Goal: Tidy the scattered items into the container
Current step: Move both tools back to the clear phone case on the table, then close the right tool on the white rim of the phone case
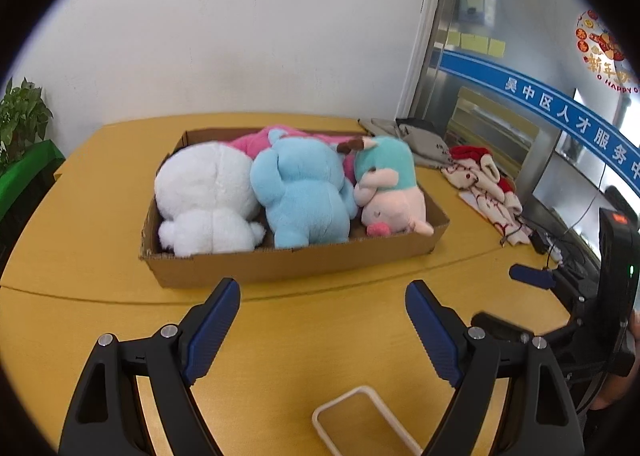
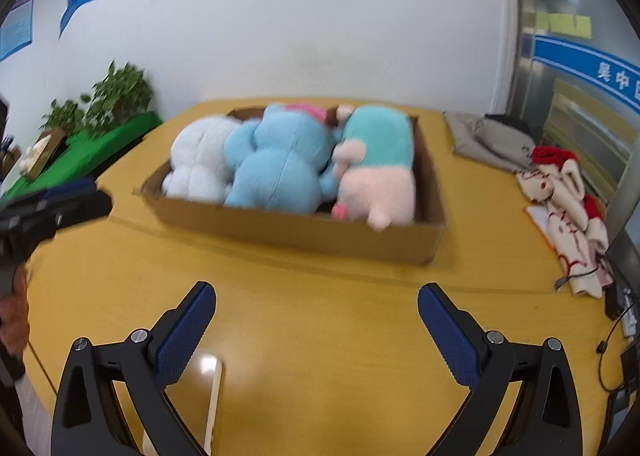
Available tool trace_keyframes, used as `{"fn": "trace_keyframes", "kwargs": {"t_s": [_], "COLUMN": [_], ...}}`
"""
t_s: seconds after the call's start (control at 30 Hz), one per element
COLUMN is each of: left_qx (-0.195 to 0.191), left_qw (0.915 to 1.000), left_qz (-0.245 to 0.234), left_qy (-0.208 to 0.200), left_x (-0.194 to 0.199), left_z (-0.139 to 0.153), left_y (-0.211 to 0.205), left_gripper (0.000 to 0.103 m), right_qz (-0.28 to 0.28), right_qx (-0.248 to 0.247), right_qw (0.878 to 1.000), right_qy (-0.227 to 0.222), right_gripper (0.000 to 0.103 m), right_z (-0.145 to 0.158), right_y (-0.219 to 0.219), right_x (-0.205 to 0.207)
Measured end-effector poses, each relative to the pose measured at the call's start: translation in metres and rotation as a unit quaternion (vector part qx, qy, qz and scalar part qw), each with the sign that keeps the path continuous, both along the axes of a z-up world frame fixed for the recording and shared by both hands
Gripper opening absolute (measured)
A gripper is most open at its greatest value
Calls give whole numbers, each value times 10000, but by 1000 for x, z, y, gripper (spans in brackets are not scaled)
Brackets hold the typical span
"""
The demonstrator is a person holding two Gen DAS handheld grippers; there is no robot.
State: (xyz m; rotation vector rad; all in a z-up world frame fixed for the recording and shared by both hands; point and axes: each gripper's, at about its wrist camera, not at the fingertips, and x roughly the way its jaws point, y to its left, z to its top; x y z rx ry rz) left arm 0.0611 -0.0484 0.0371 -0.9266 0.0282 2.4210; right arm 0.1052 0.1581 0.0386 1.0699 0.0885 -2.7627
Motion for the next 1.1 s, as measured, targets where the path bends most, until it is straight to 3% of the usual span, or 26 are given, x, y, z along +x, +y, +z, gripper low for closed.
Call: {"fn": "trace_keyframes", "kwargs": {"t_s": [0.27,0.4,0.53,0.63,0.7,0.73,0.87,0.93,0.97,1.0,1.1], "left_qx": [-450,-522,-681,-834,-960,-1018,-1168,-1179,-1118,-1070,-1206], "left_qw": [9954,9902,9871,9835,9805,9792,9792,9785,9778,9770,9770], "left_qz": [-12,-40,-160,-271,-296,-295,-270,-319,-385,-443,-430], "left_qy": [-842,-1297,-1443,-1581,-1691,-1733,-1637,-1662,-1728,-1791,-1705], "left_x": [0,-3,1,3,4,4,8,9,9,9,11], "left_z": [-74,-99,-110,-120,-128,-131,-133,-133,-133,-133,-131], "left_y": [-12,-13,-5,3,7,9,12,15,17,19,24], "left_gripper": [85,84,81,69,47,42,37,26,12,8,8], "right_qz": [765,942,971,999,1090,1155,1236,1313,1353,1400,1548], "right_qx": [-105,158,360,299,319,298,272,225,202,191,262], "right_qw": [9904,9877,9847,9841,9835,9830,9823,9814,9808,9800,9778], "right_qy": [-1149,-1241,-1400,-1438,-1407,-1396,-1379,-1381,-1392,-1399,-1385], "right_gripper": [103,102,99,95,83,80,59,43,33,25,11], "right_z": [-89,-107,-120,-122,-121,-120,-119,-118,-117,-117,-116], "right_y": [-32,-46,-51,-48,-49,-49,-48,-49,-49,-50,-62], "right_x": [43,56,61,63,64,65,67,68,68,68,73]}}
